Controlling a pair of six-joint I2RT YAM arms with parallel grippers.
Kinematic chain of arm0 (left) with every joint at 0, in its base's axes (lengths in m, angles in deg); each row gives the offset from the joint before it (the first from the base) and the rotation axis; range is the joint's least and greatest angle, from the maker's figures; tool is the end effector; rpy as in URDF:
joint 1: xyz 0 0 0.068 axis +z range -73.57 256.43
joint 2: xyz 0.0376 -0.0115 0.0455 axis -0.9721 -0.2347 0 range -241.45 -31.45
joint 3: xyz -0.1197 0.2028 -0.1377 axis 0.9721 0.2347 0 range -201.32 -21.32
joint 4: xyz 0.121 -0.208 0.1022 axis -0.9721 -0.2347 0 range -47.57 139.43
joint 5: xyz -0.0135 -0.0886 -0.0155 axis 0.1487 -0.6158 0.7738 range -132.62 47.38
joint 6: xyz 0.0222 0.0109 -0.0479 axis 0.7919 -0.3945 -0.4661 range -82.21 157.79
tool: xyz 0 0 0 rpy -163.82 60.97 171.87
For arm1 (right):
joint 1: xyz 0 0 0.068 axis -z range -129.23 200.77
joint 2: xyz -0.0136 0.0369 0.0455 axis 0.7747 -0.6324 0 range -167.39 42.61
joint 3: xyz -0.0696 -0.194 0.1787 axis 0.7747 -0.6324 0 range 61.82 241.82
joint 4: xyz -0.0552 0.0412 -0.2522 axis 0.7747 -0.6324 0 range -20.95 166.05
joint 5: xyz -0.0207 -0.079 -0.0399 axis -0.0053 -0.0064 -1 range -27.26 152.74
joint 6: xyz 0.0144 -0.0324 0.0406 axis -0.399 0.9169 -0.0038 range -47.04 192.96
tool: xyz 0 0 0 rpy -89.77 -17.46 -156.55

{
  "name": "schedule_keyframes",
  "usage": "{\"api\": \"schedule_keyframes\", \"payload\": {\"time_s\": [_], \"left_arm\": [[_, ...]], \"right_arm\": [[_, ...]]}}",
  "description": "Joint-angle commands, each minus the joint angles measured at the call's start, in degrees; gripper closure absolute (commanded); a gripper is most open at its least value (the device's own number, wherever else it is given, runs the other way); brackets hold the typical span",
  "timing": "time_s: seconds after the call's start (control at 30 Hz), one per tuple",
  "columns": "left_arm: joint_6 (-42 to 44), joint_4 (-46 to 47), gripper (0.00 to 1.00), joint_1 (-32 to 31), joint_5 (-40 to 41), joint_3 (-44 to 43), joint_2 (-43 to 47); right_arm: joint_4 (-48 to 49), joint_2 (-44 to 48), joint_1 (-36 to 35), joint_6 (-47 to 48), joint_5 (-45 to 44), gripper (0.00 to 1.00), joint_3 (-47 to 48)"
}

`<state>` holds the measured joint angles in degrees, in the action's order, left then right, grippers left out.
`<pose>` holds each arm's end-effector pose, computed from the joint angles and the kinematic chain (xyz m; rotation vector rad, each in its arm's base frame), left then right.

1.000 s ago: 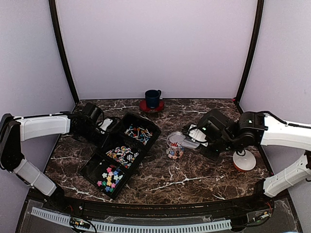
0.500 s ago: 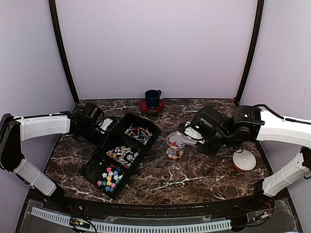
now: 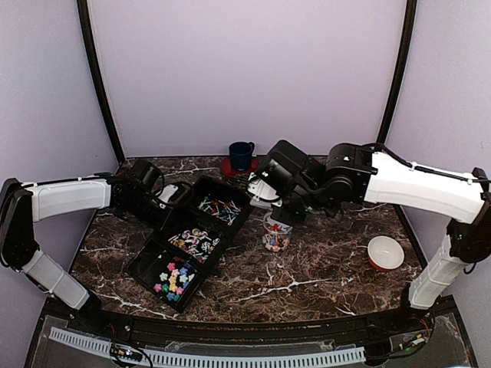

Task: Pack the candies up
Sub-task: Adjust the plate.

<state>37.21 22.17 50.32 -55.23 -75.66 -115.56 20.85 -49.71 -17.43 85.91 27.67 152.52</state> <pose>0.2612 -0.1366 0.2154 0.6559 2.5120 -0.4562 0.1429 0.3023 0.3440 -1.3541 1.9197 -0.3316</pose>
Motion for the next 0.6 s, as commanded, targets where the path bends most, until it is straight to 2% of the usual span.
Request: {"api": "schedule_keyframes", "payload": {"time_s": [0.0,0.13,0.23,0.33,0.47,0.57], "left_arm": [[-3.01,4.42,1.0,0.35,-10.39,-0.83,1.71],[-7.26,3.69,1.0,0.46,-19.26,-0.86,-1.56],[-10.56,4.82,1.0,0.46,-26.7,0.87,-3.81],[-12.96,6.69,1.0,0.51,-30.75,3.14,-3.93],[-12.81,5.7,1.0,0.38,-30.35,3.42,-3.26],[-10.14,1.67,1.0,-0.48,-21.28,1.72,-3.28]], "right_arm": [[1.58,-3.04,-0.61,0.66,-3.21,1.0,4.63],[5.87,-1.97,-0.49,-1.39,-3.13,1.0,6.68],[6.35,-1.18,-0.5,-1.98,-2.47,1.0,7.11],[5.6,-0.81,-0.59,-1.67,-1.31,1.0,7.24],[1.48,-1.96,-0.68,-0.62,3.69,1.0,9.19],[-2.65,-4.4,-0.79,0.36,6.39,1.0,10.86]]}}
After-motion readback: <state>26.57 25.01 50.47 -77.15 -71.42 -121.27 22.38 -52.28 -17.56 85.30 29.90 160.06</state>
